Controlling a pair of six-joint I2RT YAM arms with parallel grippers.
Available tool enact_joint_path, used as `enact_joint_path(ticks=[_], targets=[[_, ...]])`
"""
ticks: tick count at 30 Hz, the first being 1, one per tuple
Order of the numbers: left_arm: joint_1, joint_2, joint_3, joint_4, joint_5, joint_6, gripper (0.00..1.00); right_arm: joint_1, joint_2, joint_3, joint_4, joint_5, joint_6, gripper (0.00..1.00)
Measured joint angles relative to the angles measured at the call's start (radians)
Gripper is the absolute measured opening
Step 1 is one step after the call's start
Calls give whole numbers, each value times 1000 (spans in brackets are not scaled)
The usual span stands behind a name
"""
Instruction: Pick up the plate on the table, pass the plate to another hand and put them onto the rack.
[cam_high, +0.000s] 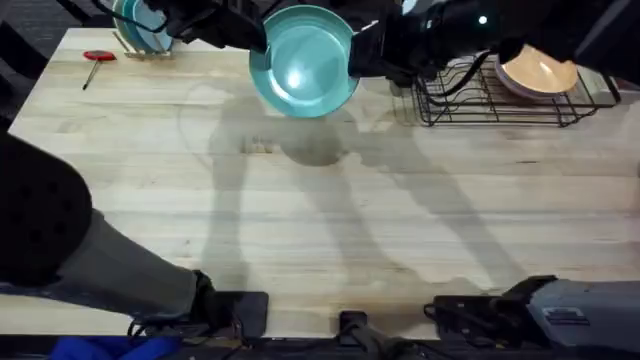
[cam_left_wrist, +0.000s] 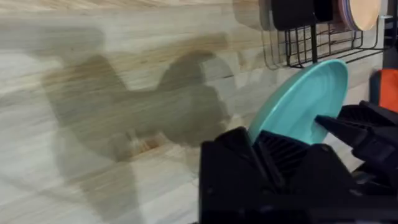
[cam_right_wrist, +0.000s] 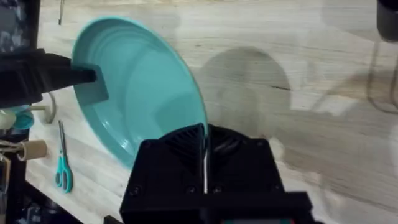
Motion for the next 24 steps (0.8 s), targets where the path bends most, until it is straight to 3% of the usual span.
enact_joint_path(ticks=[1, 5, 6, 8, 18, 24], targets=[[0, 0, 0, 0, 3, 2, 205, 0, 0, 0, 1, 0, 0, 32], [0, 0, 0, 0, 10, 0, 829, 0, 0, 0, -4, 1, 0, 32], [0, 0, 0, 0, 11, -2, 947, 0, 0, 0, -3, 1, 0, 32], [0, 0, 0, 0, 11, -1, 991, 0, 0, 0, -3, 2, 0, 32], [0, -2, 0, 3, -7, 41, 995, 0, 15, 0, -3, 119, -18, 30], [0, -89, 0, 57, -100, 85, 995, 0, 15, 0, 2, 199, -143, 30]])
